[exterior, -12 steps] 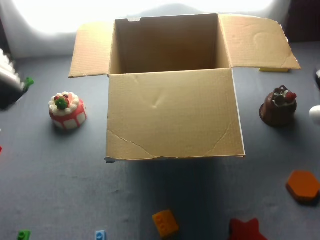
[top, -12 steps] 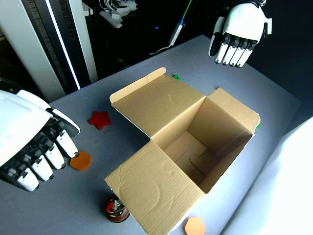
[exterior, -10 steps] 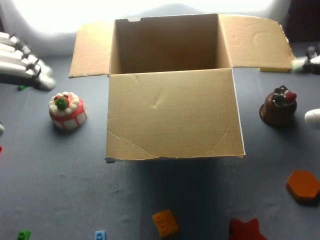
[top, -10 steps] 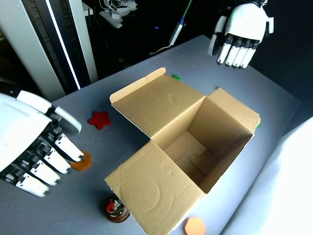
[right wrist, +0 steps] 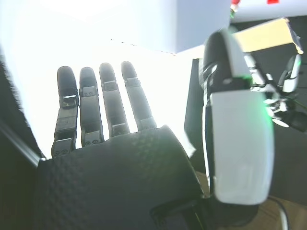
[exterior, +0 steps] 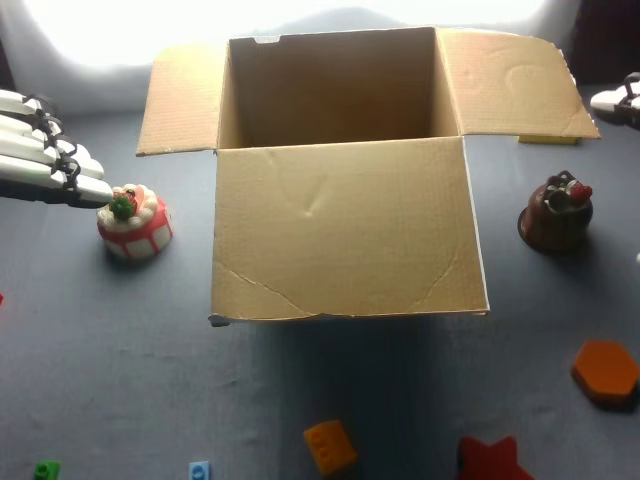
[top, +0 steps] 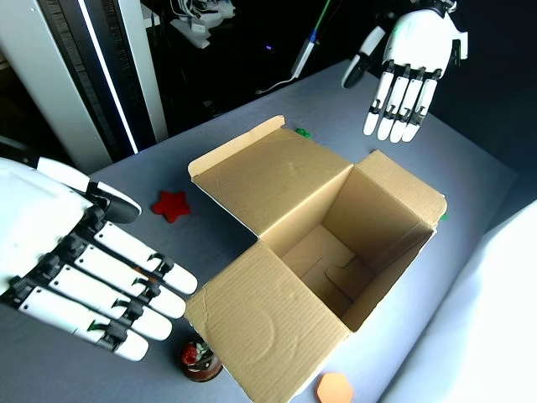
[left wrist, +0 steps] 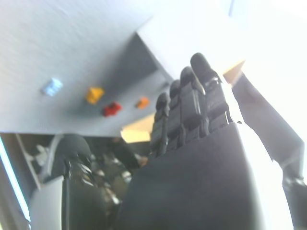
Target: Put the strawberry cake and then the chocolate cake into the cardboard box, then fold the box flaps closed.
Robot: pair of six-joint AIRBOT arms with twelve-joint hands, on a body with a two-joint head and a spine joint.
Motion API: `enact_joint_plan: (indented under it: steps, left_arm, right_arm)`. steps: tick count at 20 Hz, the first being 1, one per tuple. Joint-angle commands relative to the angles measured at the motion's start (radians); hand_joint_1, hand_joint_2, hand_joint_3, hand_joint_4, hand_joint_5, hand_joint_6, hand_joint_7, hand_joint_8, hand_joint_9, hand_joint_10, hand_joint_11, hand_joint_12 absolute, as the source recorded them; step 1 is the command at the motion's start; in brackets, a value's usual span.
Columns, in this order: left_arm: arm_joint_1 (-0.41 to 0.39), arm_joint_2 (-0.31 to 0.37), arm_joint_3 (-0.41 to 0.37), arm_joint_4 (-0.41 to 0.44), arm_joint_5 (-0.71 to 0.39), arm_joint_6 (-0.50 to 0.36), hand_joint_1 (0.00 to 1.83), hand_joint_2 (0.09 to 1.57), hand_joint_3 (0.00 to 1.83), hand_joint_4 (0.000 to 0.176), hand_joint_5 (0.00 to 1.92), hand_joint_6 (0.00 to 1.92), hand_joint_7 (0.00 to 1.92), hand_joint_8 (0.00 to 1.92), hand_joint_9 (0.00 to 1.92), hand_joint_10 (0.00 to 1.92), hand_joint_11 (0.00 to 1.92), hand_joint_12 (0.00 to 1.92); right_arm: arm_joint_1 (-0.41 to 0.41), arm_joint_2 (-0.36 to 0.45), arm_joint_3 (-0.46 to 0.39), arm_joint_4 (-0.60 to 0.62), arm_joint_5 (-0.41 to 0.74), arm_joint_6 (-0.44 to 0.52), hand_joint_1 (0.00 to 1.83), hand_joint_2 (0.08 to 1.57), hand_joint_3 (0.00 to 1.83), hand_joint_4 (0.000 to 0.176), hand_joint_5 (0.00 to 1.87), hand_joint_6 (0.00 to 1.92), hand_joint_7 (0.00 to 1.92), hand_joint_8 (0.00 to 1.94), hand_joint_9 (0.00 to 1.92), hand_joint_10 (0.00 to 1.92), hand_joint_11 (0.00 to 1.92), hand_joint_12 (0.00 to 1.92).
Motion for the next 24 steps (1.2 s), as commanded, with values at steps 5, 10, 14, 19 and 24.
enact_joint_plan:
  steps: [5, 10, 14, 19, 24]
  left_arm:
    - [-0.011, 0.010, 0.004, -0.050, -0.007, 0.001, 1.10, 1.18, 0.02, 0.034, 0.09, 0.00, 0.12, 0.00, 0.10, 0.00, 0.00, 0.45]
    - [0.068, -0.013, 0.014, -0.099, 0.001, 0.028, 1.13, 1.11, 0.00, 0.019, 0.08, 0.00, 0.08, 0.00, 0.05, 0.00, 0.00, 0.33]
    - [0.185, -0.029, 0.009, -0.198, 0.010, 0.088, 1.10, 1.11, 0.00, 0.025, 0.08, 0.00, 0.10, 0.00, 0.09, 0.01, 0.00, 0.44]
    - [0.243, -0.051, -0.002, -0.280, 0.035, 0.135, 1.16, 1.08, 0.00, 0.035, 0.12, 0.01, 0.13, 0.01, 0.12, 0.01, 0.00, 0.46]
    - [0.293, -0.132, 0.045, -0.329, 0.067, 0.147, 1.19, 1.04, 0.00, 0.033, 0.11, 0.00, 0.13, 0.00, 0.12, 0.00, 0.00, 0.47]
  right_arm:
    - [0.020, 0.009, 0.000, 0.004, 0.124, -0.005, 1.16, 0.98, 0.00, 0.000, 0.06, 0.00, 0.15, 0.00, 0.08, 0.00, 0.00, 0.08]
    - [0.025, 0.008, -0.006, 0.004, 0.124, -0.006, 1.14, 1.00, 0.01, 0.000, 0.02, 0.01, 0.08, 0.00, 0.04, 0.00, 0.00, 0.00]
    - [0.026, 0.008, -0.008, 0.004, 0.127, -0.006, 1.14, 1.01, 0.01, 0.000, 0.04, 0.01, 0.12, 0.02, 0.07, 0.01, 0.02, 0.02]
    - [0.027, 0.009, -0.012, 0.004, 0.127, -0.007, 1.19, 0.97, 0.00, 0.000, 0.06, 0.01, 0.14, 0.00, 0.08, 0.01, 0.00, 0.09]
    - [0.028, 0.009, -0.012, 0.004, 0.127, -0.008, 1.19, 0.98, 0.00, 0.000, 0.05, 0.00, 0.14, 0.00, 0.09, 0.01, 0.00, 0.11]
